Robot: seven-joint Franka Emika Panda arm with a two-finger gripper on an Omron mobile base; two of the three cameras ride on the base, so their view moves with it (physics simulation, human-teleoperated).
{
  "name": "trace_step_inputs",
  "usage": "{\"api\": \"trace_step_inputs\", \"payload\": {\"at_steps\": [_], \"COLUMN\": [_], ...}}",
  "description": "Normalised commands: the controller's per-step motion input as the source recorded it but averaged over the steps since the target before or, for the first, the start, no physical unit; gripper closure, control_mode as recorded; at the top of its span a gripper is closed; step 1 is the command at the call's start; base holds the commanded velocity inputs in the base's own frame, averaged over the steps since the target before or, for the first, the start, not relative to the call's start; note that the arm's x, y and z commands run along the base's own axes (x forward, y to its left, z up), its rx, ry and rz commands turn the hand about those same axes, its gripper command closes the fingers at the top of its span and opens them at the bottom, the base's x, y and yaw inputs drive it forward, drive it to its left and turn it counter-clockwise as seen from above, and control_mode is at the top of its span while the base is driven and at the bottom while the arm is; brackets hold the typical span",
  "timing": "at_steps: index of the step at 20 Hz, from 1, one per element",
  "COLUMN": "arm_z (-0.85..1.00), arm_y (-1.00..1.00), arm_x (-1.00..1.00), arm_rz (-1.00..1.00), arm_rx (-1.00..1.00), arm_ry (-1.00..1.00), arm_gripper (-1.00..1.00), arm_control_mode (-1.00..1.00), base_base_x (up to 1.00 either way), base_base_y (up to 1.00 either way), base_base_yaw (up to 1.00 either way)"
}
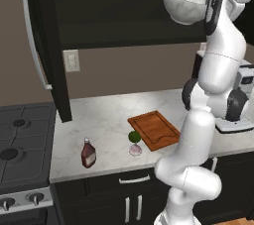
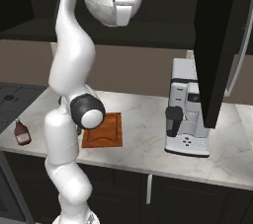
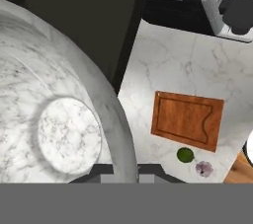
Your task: Open the cabinet. Place the bowl and condiment on the counter. Then place the lime and garlic on the cutting board.
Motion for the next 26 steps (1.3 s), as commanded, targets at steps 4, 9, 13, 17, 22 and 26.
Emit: {"api": "trace_step_inputs", "payload": {"at_steps": [4,9,13,17,22,26], "arm_z": [-0.24,-0.42,-0.40,-0.45,-0.56,-0.59], "arm_y": [0.01,0.13,0.17,0.13,0.13,0.15], "arm_x": [-1.00,-1.00,-1.00,-1.00,-1.00,-1.00], "arm_rz": [0.00,0.00,0.00,0.02,0.04,0.04], "arm_rx": [0.00,-0.04,-0.03,-0.03,-0.05,-0.06], "arm_ry": [0.00,0.00,0.00,-0.05,-0.11,-0.15], "arm_gripper": [1.00,1.00,1.00,1.00,1.00,1.00], "arm_control_mode": [-1.00,-1.00,-1.00,-1.00,-1.00,-1.00], "base_base_x": [0.00,0.00,0.00,0.00,0.00,0.00], "base_base_y": [0.00,0.00,0.00,0.00,0.00,0.00], "base_base_yaw": [0.00,0.00,0.00,0.00,0.00,0.00]}}
